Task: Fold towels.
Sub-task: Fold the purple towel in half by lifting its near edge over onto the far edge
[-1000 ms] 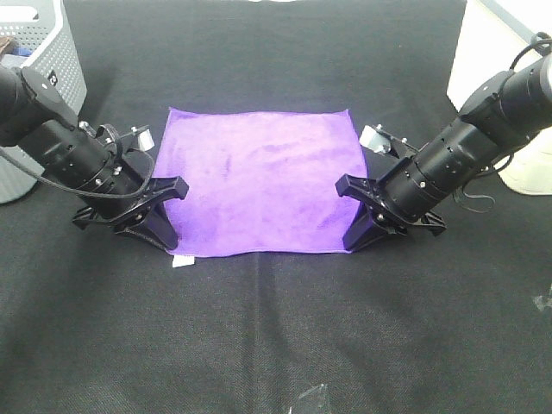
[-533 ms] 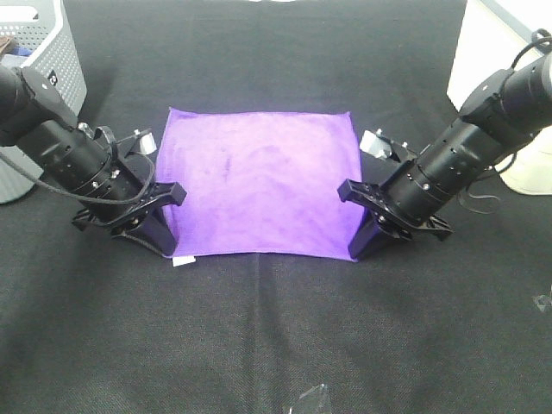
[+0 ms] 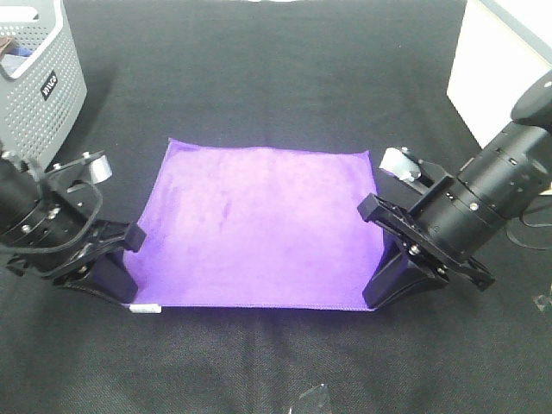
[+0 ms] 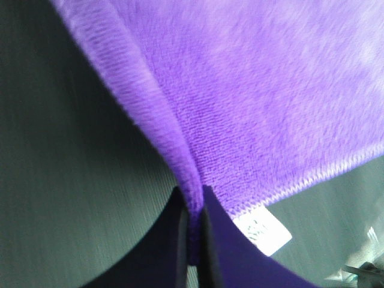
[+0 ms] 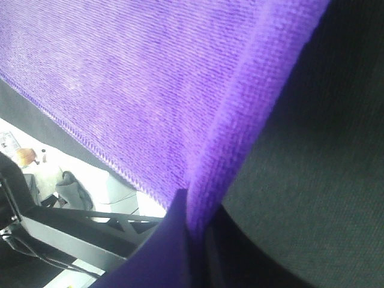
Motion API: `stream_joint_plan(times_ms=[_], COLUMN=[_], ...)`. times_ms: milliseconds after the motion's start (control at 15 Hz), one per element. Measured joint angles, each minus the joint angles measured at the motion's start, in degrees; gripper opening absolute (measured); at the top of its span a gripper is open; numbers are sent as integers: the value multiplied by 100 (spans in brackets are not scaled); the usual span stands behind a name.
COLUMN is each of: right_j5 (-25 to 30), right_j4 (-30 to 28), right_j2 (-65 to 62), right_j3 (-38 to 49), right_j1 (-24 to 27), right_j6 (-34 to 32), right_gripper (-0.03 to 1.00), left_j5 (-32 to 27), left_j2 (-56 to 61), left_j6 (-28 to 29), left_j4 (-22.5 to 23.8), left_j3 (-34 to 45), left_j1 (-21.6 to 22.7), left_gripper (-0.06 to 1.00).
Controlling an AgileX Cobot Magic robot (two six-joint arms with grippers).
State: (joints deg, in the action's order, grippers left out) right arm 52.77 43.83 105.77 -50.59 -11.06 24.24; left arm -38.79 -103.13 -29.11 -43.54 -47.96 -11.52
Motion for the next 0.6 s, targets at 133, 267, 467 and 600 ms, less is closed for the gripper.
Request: stream_joint_plan(times_ms=[133,267,467,600], right_j5=[-344,-625,-739,-831], right_j4=[-40,-206,-579,-773], right_j2=[0,143,779,1346], right_j3=[-223,-934,-2212,-3037], right_j1=[-40,-40,-40,-6], right_j6=[0,0,-97,-160], right_gripper=[0,0,0,0], left_j5=[292,728,997,1054], left_j2=[23,17,-304,-814], left_j6=[0,0,-6,-6], left_j4=[-63,-92,40,126], left_j3=[-57,-401,-1301,-2034], left_j1=[0,0,0,11], left_gripper=[0,0,0,0])
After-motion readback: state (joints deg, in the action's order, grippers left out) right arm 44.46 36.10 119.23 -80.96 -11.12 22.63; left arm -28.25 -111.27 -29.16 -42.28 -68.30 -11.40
